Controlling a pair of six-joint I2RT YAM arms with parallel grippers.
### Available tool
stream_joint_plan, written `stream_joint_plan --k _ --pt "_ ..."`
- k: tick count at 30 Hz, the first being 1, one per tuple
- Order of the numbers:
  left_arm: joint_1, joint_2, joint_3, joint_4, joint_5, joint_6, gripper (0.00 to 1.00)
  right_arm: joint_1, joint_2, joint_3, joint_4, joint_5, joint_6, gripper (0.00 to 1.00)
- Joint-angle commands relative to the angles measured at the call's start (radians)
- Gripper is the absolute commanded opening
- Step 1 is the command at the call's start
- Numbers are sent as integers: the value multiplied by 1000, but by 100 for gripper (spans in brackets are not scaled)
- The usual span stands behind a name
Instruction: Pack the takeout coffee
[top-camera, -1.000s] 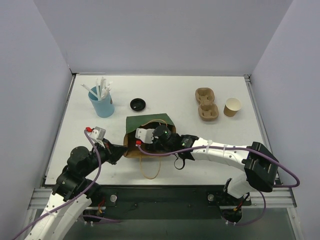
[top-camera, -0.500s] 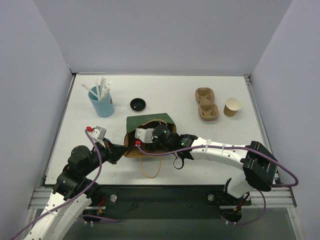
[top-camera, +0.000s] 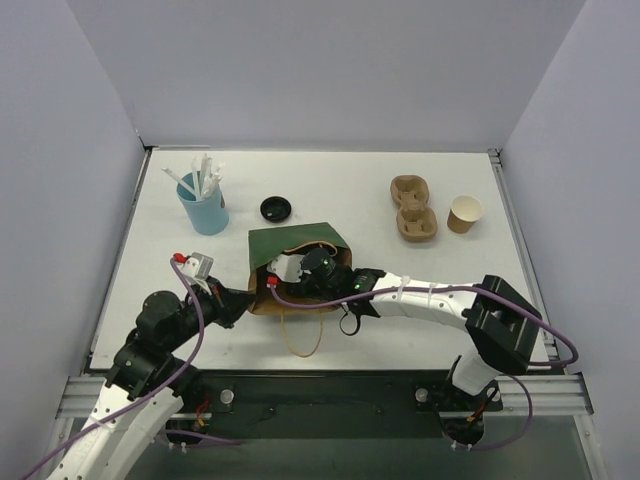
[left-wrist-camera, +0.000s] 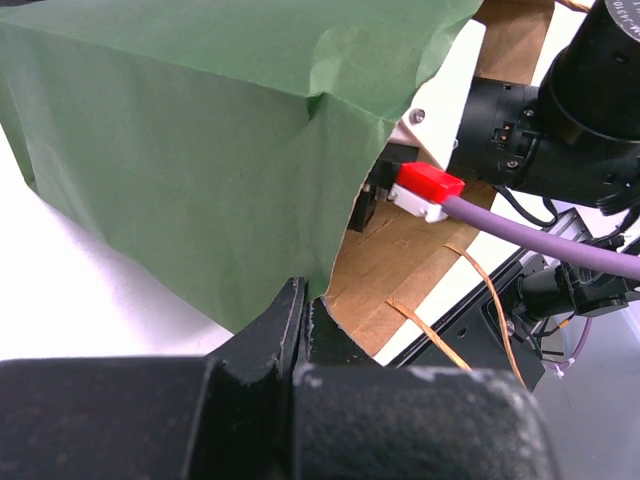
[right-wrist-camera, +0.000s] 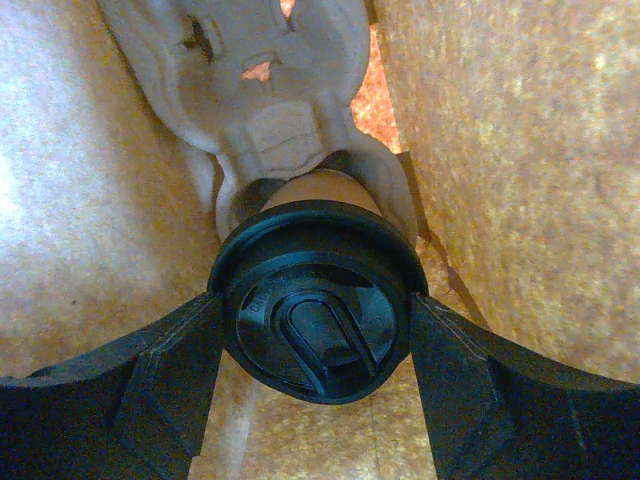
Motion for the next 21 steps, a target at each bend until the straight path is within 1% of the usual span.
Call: stream_joint_plan --k 1,13,17,21 --pt "-9 3 31 36 18 -7 0 -20 23 -9 36 25 44 36" --pt "-21 -1 38 23 4 -7 0 -35 64 2 20 37 75 38" --pt "-27 0 43 13 -7 -7 0 -43 76 -4 43 33 78 39" --pt "-32 5 49 4 -8 -7 0 -47 92 13 48 39 87 44"
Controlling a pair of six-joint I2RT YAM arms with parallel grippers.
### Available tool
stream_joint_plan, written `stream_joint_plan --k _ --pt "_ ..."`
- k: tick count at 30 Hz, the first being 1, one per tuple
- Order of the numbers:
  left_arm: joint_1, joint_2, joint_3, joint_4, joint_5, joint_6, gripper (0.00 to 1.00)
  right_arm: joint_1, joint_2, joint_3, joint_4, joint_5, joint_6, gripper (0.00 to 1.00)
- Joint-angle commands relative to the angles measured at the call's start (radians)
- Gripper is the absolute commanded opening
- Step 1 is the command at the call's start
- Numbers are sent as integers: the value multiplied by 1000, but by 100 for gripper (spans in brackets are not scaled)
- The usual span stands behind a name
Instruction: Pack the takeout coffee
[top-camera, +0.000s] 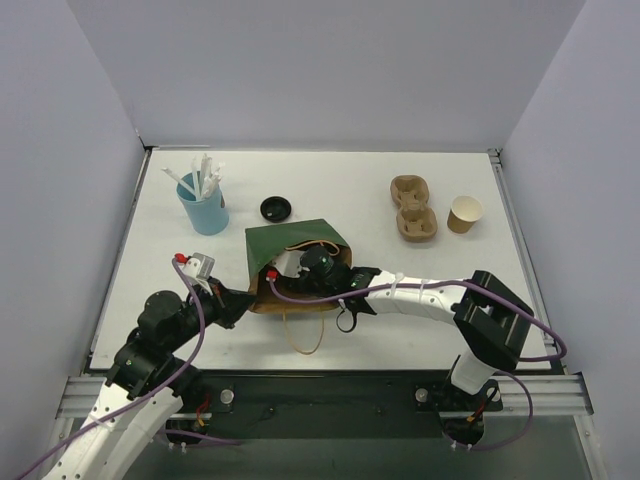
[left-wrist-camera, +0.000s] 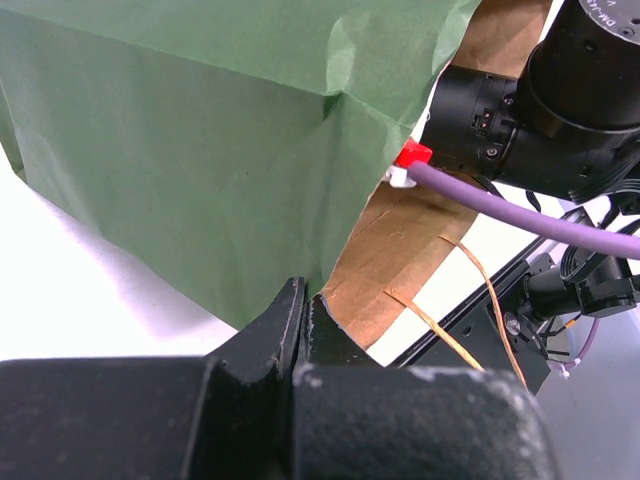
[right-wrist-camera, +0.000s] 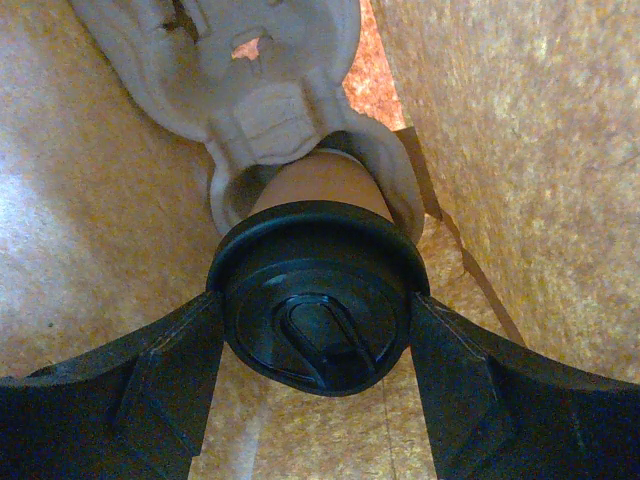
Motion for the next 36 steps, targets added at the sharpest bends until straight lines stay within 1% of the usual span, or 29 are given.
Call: stream_joint_plan --k 1,3,4,5,7,13,23,26,36 --pt "-12 0 50 14 18 -6 0 -26 39 15 -14 27 52 51" --pt "-12 5 55 7 9 -6 0 -24 35 15 -12 26 61 59" --pt "-12 6 60 3 3 -4 0 -23 21 15 -18 20 60 66" --pt "-12 11 63 -1 0 -4 0 -21 13 16 -25 14 58 69" --pt "-12 15 67 -12 -6 -3 0 -23 -16 19 -49 3 61 78" --pt "-12 18 69 -21 -26 -16 0 -26 -73 22 -124 -29 58 87" --pt "-12 43 112 -67 -49 -10 0 -34 -120 75 -241 -60 84 86" --pt "-12 61 138 -102 -60 -7 0 -34 -130 101 -297 -62 105 82" --pt "-12 92 196 -141 -46 -16 0 -32 -162 174 -471 -77 173 81"
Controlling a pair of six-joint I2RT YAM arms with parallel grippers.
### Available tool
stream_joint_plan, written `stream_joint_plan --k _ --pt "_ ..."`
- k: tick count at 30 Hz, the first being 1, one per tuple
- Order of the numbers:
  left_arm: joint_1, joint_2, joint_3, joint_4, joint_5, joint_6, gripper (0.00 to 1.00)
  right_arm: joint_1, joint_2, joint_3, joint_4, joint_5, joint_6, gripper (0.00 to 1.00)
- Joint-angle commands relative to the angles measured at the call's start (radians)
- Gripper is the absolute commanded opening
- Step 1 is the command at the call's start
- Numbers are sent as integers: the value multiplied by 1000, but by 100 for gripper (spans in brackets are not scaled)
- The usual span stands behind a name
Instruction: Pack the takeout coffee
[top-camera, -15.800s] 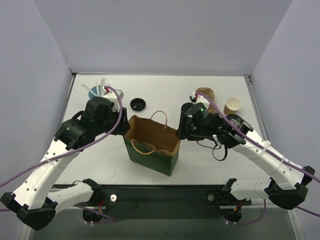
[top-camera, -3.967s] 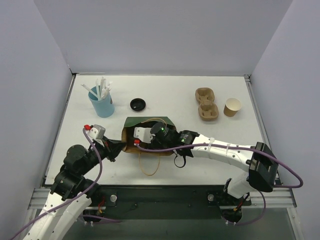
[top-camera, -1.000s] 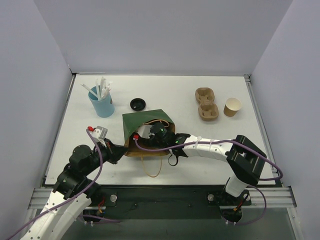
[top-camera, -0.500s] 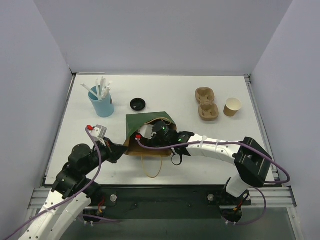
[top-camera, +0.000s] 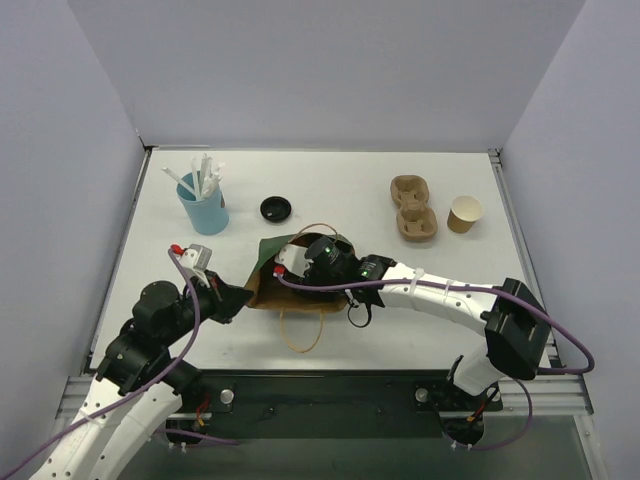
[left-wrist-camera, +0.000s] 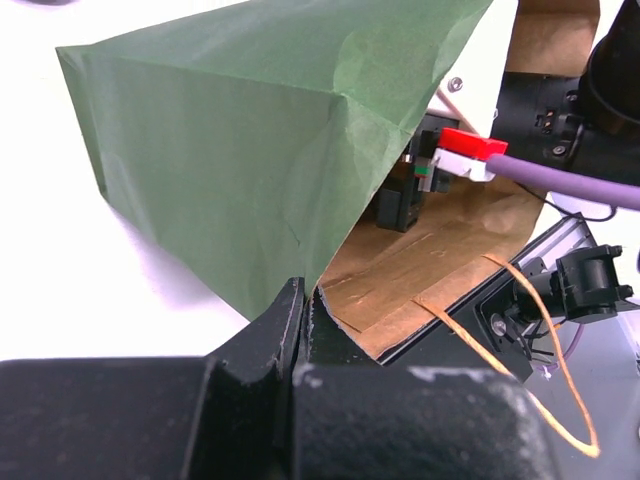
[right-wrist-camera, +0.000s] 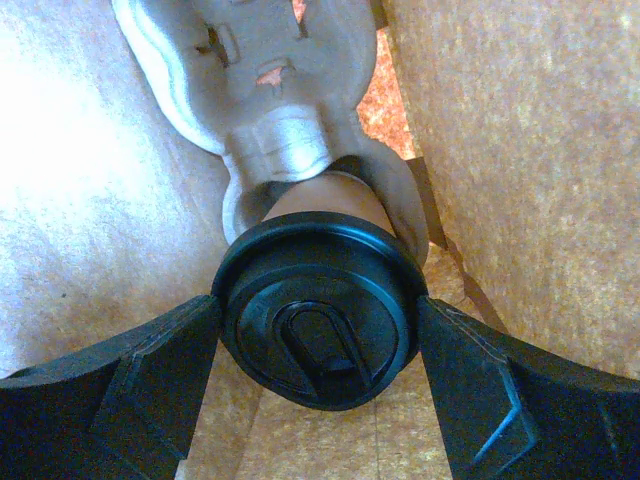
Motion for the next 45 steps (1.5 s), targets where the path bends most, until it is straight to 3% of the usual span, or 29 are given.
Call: stream_joint_plan --k 1,11,15,45 --pt "-2 9 64 -39 -2 -4 0 -20 -61 91 -113 17 62 81" --pt "-2 15 64 -48 15 11 0 -20 -62 123 -161 -3 74 90" --pt "-2 19 65 -46 15 8 0 -22 -61 134 -160 -4 77 100" --pt "-2 59 75 -37 24 -3 0 -19 -71 206 -213 -58 125 91"
